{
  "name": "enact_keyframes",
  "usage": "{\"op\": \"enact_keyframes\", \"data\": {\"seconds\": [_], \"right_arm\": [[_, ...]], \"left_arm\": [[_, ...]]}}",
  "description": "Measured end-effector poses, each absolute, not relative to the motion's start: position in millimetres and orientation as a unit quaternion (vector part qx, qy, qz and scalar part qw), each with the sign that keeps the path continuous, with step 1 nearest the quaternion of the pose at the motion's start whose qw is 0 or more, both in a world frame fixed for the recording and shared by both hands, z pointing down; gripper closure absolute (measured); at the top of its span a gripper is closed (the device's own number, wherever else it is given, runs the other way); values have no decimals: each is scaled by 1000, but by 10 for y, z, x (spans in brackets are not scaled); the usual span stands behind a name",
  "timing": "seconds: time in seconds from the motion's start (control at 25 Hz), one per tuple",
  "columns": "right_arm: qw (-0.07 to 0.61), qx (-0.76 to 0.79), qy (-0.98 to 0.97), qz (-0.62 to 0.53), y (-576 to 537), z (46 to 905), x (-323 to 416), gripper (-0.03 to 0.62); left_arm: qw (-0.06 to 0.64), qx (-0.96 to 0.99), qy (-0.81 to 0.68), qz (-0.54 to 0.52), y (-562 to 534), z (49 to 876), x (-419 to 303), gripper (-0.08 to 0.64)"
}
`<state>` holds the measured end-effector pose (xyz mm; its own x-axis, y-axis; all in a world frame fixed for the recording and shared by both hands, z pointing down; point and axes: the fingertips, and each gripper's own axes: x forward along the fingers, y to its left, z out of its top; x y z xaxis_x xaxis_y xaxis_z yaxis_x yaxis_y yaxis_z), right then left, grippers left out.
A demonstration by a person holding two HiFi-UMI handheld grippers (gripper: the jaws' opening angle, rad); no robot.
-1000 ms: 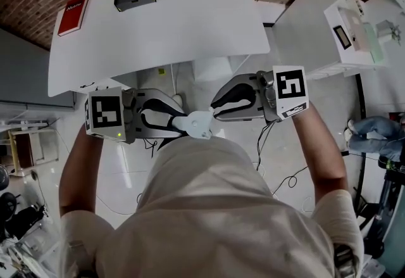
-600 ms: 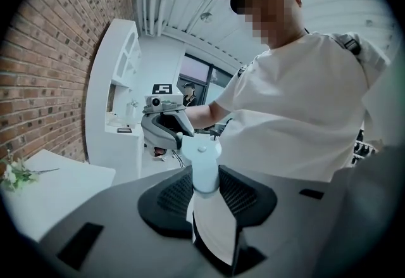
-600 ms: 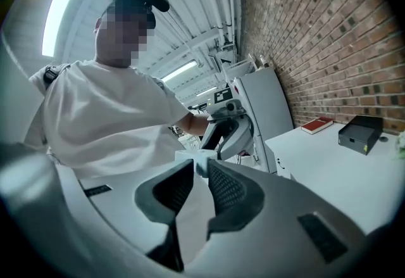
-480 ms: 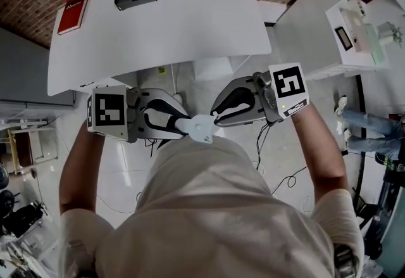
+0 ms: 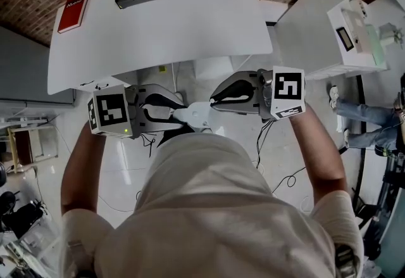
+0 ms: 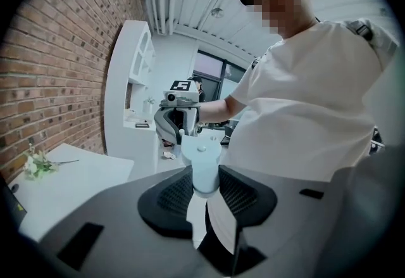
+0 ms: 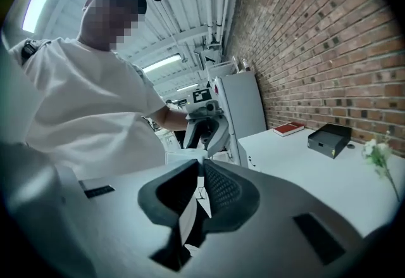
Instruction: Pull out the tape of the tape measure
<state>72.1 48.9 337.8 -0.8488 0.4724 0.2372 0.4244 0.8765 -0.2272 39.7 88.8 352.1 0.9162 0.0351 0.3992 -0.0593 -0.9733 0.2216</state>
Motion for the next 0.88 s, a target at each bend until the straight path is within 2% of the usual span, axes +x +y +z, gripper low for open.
{"op": "enact_keyframes", "data": {"seconds": [0.88], "right_arm": [[181,-85,-975,97,-162,3727,688,558]], "left_arm": [[125,961,-51,241,782,3819,129,439]]}}
